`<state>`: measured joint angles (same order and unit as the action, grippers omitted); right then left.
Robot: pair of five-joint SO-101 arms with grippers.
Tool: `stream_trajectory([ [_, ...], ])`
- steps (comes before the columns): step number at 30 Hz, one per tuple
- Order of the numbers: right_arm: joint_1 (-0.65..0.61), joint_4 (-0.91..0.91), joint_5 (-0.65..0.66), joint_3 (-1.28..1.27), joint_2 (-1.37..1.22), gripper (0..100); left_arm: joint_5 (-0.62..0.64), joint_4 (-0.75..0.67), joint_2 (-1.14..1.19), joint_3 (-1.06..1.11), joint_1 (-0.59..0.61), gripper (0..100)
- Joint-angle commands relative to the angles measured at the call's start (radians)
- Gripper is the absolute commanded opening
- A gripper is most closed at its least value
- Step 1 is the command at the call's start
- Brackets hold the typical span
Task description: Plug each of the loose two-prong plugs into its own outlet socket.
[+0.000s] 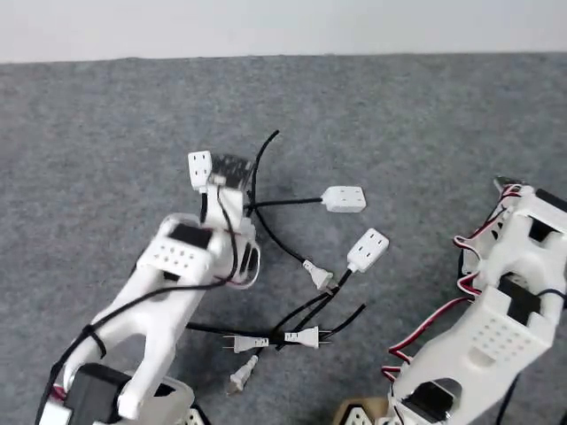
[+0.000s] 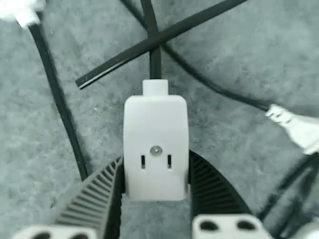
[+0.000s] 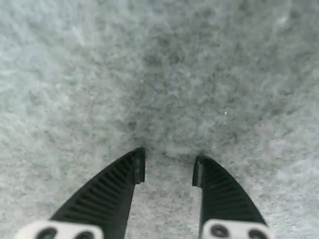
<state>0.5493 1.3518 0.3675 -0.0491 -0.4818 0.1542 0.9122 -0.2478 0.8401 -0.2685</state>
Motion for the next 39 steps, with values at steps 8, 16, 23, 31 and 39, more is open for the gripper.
stream_trajectory([
  [8, -0.064, -0.030, 0.012, -0.011, -0.012, 13.6, 0.040, 0.020, 0.081, -0.054, 0.124, 15],
  [16, -0.077, -0.030, 0.012, -0.011, -0.012, 13.6, 0.028, 0.023, 0.063, -0.048, 0.144, 21],
  [23, -0.077, -0.030, 0.012, -0.011, -0.012, 13.6, -0.017, 0.032, -0.066, -0.015, 0.137, 21],
  [31, -0.074, -0.030, 0.012, -0.011, -0.012, 13.6, -0.080, 0.031, -0.038, -0.016, 0.049, 21],
  [39, -0.073, -0.030, 0.015, -0.011, -0.012, 13.6, -0.078, -0.011, 0.075, -0.036, 0.044, 21],
])
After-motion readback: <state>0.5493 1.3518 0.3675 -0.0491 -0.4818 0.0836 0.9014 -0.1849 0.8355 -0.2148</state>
